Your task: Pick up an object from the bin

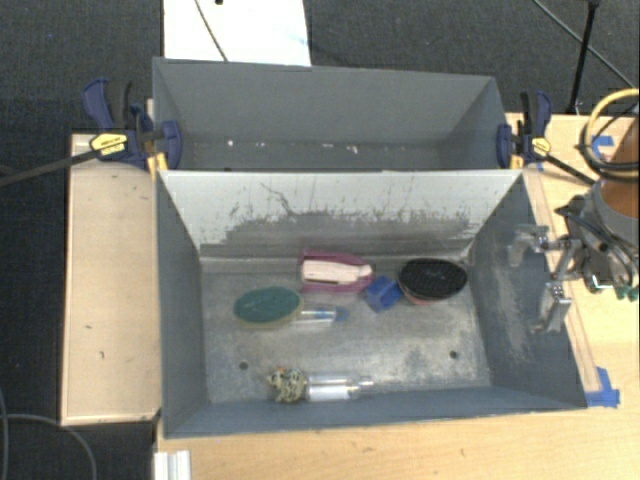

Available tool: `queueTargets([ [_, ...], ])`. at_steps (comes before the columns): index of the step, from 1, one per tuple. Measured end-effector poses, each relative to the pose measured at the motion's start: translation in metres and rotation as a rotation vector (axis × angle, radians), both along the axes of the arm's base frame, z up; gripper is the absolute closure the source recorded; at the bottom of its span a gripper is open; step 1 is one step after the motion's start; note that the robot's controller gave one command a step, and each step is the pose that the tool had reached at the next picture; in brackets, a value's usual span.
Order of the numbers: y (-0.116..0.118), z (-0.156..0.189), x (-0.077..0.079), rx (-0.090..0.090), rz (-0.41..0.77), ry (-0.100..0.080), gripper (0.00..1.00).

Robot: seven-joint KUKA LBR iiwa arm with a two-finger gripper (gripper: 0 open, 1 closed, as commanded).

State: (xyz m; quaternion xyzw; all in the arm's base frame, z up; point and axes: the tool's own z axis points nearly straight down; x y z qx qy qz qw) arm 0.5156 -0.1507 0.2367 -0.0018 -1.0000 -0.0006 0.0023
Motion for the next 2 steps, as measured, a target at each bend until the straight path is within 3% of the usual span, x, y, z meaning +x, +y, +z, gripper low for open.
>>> queueTargets([
  [1, 0.056, -0.080, 0.059, 0.003, 0.039, -0.004, 0.00],
  [2, 0.084, -0.150, 0.072, 0.002, 0.141, -0.014, 0.00],
])
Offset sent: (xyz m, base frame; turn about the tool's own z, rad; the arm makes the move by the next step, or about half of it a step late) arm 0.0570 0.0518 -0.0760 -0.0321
